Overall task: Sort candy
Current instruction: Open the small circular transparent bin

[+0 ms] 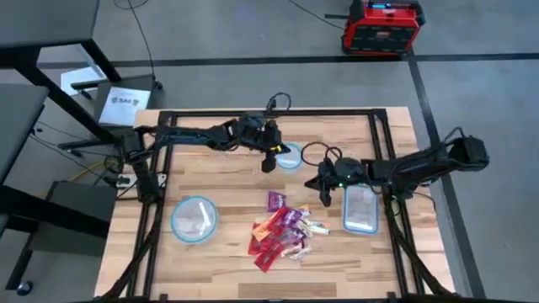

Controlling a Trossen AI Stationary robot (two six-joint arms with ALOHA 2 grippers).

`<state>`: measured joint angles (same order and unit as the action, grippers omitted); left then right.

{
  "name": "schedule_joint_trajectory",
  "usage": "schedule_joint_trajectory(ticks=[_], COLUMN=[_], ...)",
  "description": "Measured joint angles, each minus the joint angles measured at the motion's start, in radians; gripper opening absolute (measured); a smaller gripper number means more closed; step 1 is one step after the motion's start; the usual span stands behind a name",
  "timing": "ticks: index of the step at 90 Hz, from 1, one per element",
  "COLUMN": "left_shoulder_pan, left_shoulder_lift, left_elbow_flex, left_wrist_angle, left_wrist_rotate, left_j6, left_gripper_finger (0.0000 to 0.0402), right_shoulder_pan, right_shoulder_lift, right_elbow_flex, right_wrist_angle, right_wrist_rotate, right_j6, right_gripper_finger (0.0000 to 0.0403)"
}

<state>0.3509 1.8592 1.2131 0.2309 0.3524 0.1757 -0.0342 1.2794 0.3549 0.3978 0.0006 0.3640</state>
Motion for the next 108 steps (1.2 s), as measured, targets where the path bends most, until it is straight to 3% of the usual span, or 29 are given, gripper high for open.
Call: schedule_joint_trajectory(ticks=[21,30,56,81,108], left_shoulder_pan=[0.008,0.002,-0.035,-0.057,-0.059], left_shoulder_lift=[0.076,0.073,0.072,0.072,0.072], left_elbow_flex=[0.015,0.013,0.012,0.012,0.012], left_wrist_angle=[-0.004,-0.01,-0.01,-0.009,-0.045], left_wrist_rotate=[0.005,0.007,-0.074,-0.123,-0.133], left_j6=[-0.008,-0.087,-0.183,-0.197,-0.188], left_gripper_finger=[0.0,0.0,0.0,0.0,0.0], right_shoulder_pan=[0.01,0.016,0.004,0.008,0.019], right_shoulder_lift=[0.155,0.23,0.464,0.625,0.558], right_elbow_flex=[0.0,-0.001,0.001,0.0,-0.056], right_wrist_angle=[0.163,0.256,0.641,0.925,0.922], right_wrist_rotate=[0.105,0.158,0.167,0.252,0.253], right_j6=[0.043,0.024,0.02,0.058,0.057], right_gripper_finger=[0.007,0.0107,0.0184,0.0196,0.0191])
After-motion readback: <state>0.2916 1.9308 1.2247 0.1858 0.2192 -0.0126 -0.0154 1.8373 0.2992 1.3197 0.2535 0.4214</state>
